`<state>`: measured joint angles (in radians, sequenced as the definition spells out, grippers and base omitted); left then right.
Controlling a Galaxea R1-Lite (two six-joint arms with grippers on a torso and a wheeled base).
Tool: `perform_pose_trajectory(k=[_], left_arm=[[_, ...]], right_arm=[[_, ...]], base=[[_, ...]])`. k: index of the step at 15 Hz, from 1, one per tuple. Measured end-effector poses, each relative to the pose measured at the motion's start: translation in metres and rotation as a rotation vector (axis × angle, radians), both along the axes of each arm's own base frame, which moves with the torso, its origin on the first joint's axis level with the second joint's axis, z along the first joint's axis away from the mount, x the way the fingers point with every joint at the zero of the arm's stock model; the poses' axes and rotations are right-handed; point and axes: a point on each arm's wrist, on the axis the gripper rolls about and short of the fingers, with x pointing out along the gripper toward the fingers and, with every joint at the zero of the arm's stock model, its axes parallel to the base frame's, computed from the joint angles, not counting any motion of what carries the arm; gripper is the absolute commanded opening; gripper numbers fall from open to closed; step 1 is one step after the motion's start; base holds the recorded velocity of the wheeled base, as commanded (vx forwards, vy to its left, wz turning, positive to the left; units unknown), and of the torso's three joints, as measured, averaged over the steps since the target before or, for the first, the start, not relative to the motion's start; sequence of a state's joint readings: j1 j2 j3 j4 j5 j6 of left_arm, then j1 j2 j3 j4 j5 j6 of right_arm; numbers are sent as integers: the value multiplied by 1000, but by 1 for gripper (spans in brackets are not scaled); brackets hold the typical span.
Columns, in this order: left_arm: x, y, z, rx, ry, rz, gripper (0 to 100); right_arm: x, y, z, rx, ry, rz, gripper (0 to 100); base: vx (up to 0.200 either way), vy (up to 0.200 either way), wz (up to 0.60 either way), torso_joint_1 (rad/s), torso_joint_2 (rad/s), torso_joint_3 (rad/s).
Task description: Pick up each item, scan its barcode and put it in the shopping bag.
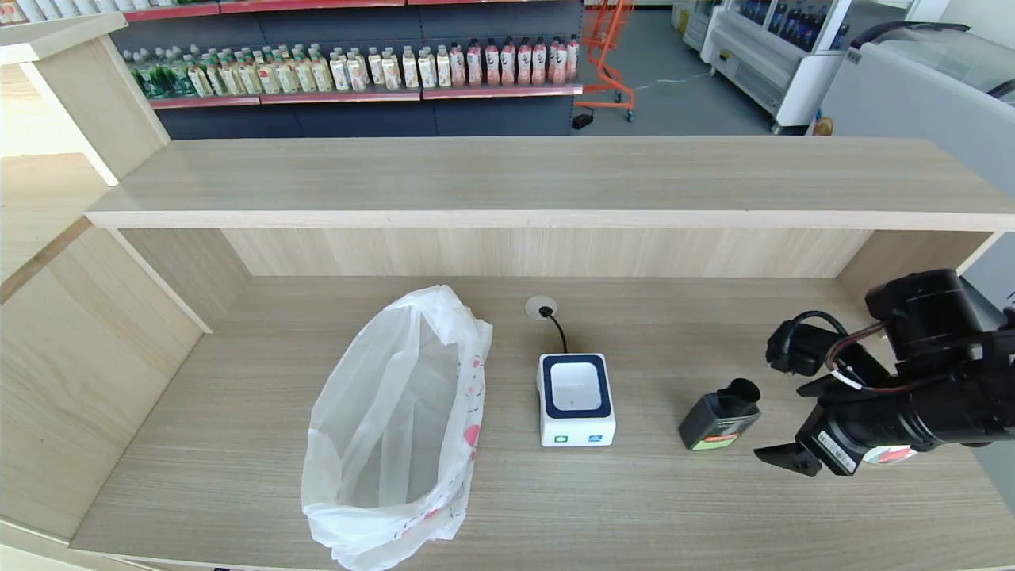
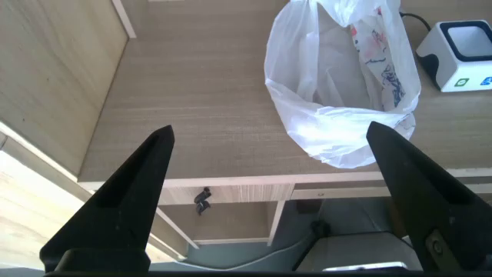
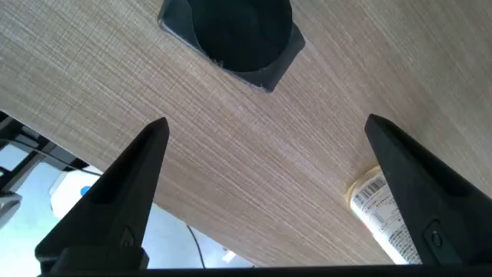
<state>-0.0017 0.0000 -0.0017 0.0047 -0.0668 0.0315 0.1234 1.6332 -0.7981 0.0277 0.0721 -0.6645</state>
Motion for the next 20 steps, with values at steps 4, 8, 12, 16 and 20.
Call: perform_pose_trajectory(k=[4, 8, 12, 16, 20], left_arm=[[0, 0, 0, 0, 0, 0, 100], [0, 0, 0, 0, 0, 0, 100], [0, 0, 0, 0, 0, 0, 100], [0, 0, 0, 0, 0, -1, 100], [0, 0, 0, 0, 0, 0, 100]], right_arm=[[24, 16, -14, -1, -53, 63, 100], [40, 33, -26, 21, -57, 122, 100], [47, 42, -31, 73, -39, 185, 0], [46, 41, -35, 75, -23, 184, 0], [37, 38, -16, 149, -56, 108, 0]], base=[[0, 0, 0, 0, 0, 0], [0, 0, 0, 0, 0, 0], [0, 0, 0, 0, 0, 0], [0, 0, 0, 0, 0, 0], [0, 0, 0, 0, 0, 0]])
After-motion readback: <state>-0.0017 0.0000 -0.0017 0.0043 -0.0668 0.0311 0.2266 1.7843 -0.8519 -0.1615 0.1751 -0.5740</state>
